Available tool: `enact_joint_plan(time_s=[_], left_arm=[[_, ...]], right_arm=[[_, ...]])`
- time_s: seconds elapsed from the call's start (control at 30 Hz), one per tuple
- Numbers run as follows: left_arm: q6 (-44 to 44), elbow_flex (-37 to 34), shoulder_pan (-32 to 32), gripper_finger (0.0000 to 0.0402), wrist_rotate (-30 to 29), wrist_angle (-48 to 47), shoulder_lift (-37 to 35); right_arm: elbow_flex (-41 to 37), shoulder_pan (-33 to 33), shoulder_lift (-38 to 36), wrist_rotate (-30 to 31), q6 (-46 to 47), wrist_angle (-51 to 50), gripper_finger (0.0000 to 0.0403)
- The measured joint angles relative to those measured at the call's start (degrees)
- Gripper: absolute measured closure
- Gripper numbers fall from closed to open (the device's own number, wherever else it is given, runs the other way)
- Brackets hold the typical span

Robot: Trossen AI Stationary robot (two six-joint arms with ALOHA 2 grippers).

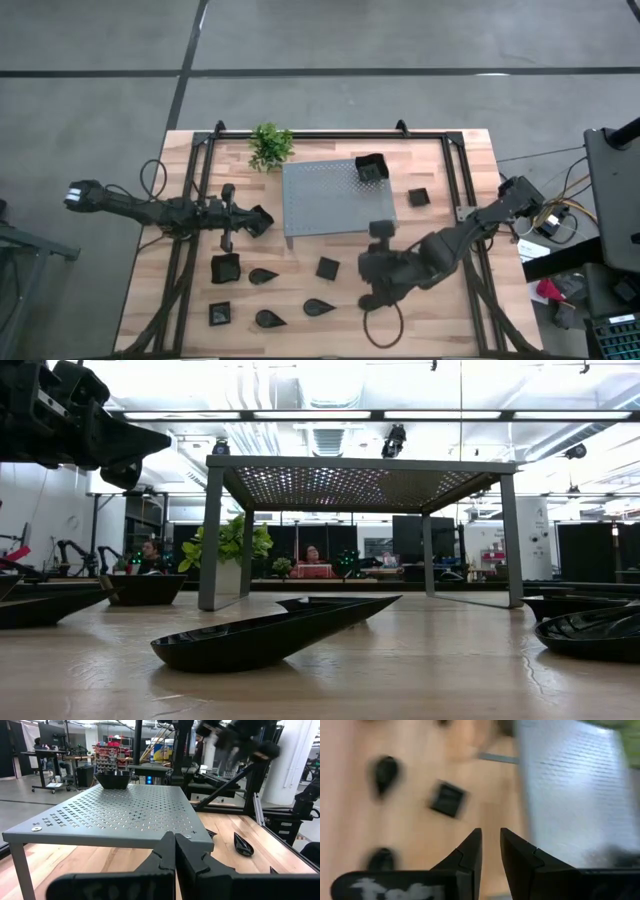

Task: Pick & Place Mini shaped plates
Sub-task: Put the black drop-shaped plate on the shelf

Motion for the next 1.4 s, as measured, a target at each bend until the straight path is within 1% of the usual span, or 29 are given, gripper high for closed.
enact_joint_plan(time_s=[0.03,0.1,0.2,0.4,0.43,0.53,0.63,0.77,0.9,1.03,1.1,1.23,1.4], left_arm=[[0.0,0.0,0.0,0.0401,0.0,0.0,0.0],[0.0,0.0,0.0,0.0401,0.0,0.0,0.0],[0.0,0.0,0.0,0.0401,-0.1,-0.2,0.0],[0.0,0.0,0.0,0.0401,0.0,-0.8,0.1],[0.0,0.0,0.0,0.0401,0.0,-0.9,0.1],[0.0,0.0,0.0,0.0401,0.0,-0.9,0.1],[0.0,0.0,0.0,0.0401,0.0,-1.1,0.1],[0.0,0.0,0.0,0.0401,0.0,-1.2,0.1],[0.0,0.0,0.0,0.0401,0.0,-1.6,0.1],[0.0,0.0,0.0,0.0401,0.0,-2.0,0.1],[0.0,0.0,0.0,0.0401,0.0,-2.0,0.1],[0.0,0.0,0.0,0.0401,0.0,-2.0,0.1],[0.0,0.0,0.0,0.0401,0.0,-2.0,0.1]], right_arm=[[-0.1,0.7,0.3,-1.1,0.0,1.0,0.0339],[-0.2,1.7,1.7,-1.3,-0.1,4.0,0.0337],[-0.2,3.6,4.4,-1.3,-0.5,4.4,0.0326],[-0.2,6.3,11.4,-1.7,0.5,3.3,0.0281],[-0.2,6.9,12.4,-1.8,1.5,3.0,0.0272],[-0.2,8.1,14.4,-4.7,4.9,2.1,0.0251],[-0.2,8.8,15.9,-6.5,9.2,0.0,0.0243],[-0.2,10.3,18.9,-7.8,10.5,-0.9,0.0244],[-0.2,10.9,21.2,-10.3,11.0,-1.0,0.0253],[-0.2,10.9,22.2,-10.5,13.0,-1.1,0.0262],[-0.2,11.3,22.2,-11.5,13.8,-2.0,0.0266],[-0.2,12.2,21.2,-11.9,17.4,-7.4,0.0275],[-0.2,13.5,18.6,-10.2,24.6,-16.7,0.0287]])
